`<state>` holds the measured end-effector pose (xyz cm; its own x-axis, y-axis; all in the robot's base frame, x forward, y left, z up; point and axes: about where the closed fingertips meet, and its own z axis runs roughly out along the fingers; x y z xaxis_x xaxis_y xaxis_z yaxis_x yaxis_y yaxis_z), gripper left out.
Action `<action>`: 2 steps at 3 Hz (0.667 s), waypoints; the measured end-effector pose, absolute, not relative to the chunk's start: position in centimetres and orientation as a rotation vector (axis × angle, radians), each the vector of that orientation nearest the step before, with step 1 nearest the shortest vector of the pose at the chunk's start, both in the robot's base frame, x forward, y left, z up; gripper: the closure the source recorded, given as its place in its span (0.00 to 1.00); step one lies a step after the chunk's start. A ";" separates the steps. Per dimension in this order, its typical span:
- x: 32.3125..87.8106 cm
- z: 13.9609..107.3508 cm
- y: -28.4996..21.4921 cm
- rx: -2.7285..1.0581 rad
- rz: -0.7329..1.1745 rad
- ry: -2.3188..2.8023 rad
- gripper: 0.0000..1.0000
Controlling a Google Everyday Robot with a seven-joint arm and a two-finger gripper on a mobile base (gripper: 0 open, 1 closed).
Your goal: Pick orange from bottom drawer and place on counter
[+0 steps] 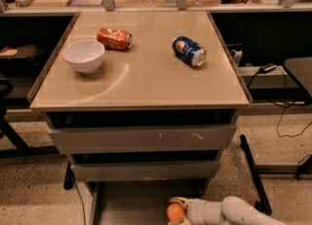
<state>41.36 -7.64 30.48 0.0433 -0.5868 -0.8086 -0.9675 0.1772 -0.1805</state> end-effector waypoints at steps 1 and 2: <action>39.7 38.0 -9.8 -1.515 0.475 1.631 1.00; 39.6 45.7 -12.1 -1.537 0.405 1.626 1.00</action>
Offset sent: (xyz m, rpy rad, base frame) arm -0.0027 -0.1008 0.2967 -0.2194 -0.2083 -0.0362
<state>39.62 -12.10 45.67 0.1055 -0.6602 -0.7436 -0.9317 0.1957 -0.3060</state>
